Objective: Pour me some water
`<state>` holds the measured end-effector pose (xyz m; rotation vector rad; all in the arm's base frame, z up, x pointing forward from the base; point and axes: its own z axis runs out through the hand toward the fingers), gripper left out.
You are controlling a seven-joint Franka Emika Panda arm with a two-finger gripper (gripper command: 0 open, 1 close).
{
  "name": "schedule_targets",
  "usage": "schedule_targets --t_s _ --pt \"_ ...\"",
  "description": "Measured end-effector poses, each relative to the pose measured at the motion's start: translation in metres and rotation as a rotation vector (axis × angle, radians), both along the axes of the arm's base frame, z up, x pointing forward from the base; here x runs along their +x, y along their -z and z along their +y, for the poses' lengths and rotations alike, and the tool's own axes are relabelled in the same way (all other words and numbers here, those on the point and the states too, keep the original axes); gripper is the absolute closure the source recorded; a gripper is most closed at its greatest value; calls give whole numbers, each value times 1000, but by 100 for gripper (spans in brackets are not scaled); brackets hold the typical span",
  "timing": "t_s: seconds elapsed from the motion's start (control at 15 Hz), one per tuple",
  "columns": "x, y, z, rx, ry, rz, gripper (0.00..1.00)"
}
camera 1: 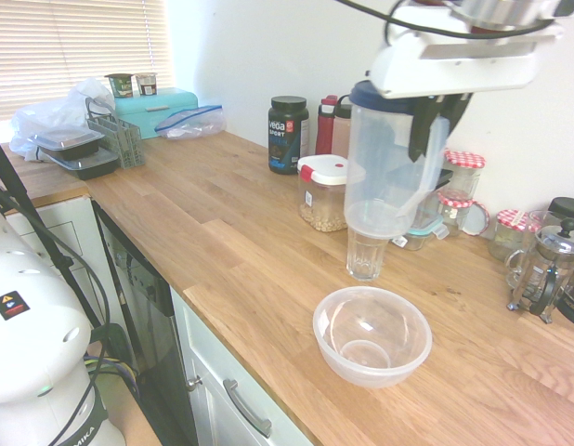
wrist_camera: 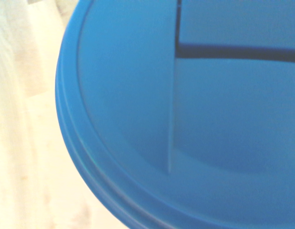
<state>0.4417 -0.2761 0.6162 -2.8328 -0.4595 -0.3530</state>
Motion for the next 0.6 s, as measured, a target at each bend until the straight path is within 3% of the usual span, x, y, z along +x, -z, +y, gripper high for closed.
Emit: schedule_targets --t_s 0.33,0.6 --pt "49 -9 -34 -10 13 40 100" --pt "59 -21 -57 -246 33 46 100"
